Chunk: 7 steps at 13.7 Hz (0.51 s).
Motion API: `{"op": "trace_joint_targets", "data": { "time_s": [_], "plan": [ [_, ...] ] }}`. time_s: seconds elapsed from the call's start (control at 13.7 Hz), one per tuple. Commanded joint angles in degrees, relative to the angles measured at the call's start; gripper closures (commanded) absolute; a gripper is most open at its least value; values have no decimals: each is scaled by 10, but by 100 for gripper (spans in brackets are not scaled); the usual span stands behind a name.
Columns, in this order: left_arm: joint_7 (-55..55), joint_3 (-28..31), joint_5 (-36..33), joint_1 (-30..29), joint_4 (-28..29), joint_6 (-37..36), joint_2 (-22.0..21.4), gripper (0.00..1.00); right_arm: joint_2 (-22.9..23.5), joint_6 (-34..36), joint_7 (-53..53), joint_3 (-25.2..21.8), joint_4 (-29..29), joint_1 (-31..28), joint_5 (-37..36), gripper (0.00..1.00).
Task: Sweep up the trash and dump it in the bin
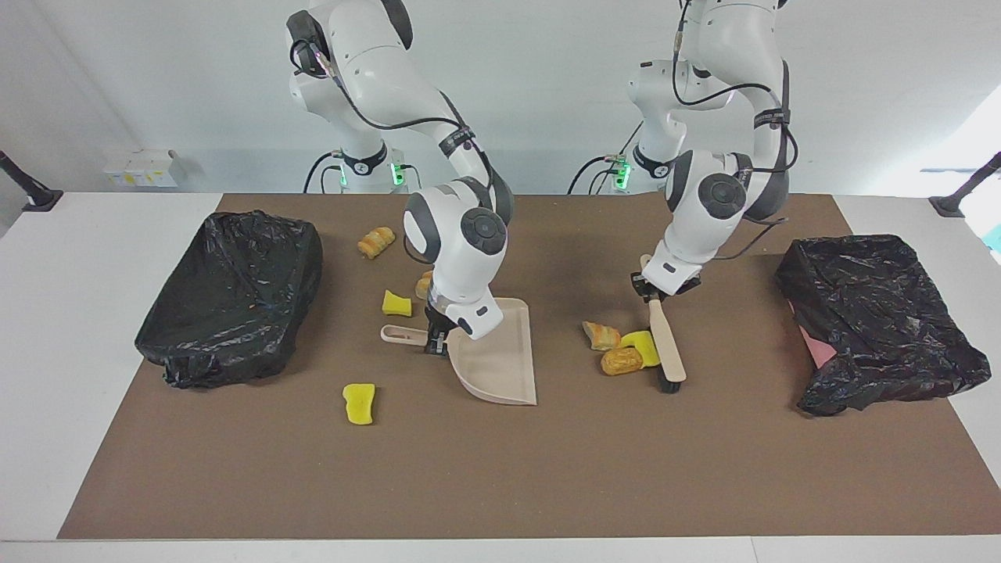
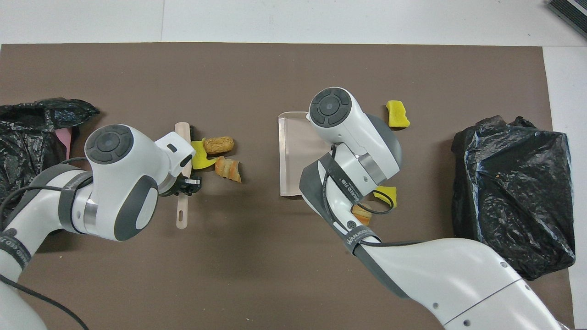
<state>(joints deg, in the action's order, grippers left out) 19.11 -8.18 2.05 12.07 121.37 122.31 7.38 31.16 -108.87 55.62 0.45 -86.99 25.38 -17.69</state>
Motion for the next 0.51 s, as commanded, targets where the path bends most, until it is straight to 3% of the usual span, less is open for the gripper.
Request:
{"op": "trace_joint_targets", "data": {
  "time_s": [0.0,0.44],
  "plan": [
    [68,8,29,63,15,41,2,100,-9,-8,-21,6,-13,-5,3,100],
    [190,8,84,193,17,120,20,100,-10,-7,-21,6,-14,-6,3,100]
  ]
}}
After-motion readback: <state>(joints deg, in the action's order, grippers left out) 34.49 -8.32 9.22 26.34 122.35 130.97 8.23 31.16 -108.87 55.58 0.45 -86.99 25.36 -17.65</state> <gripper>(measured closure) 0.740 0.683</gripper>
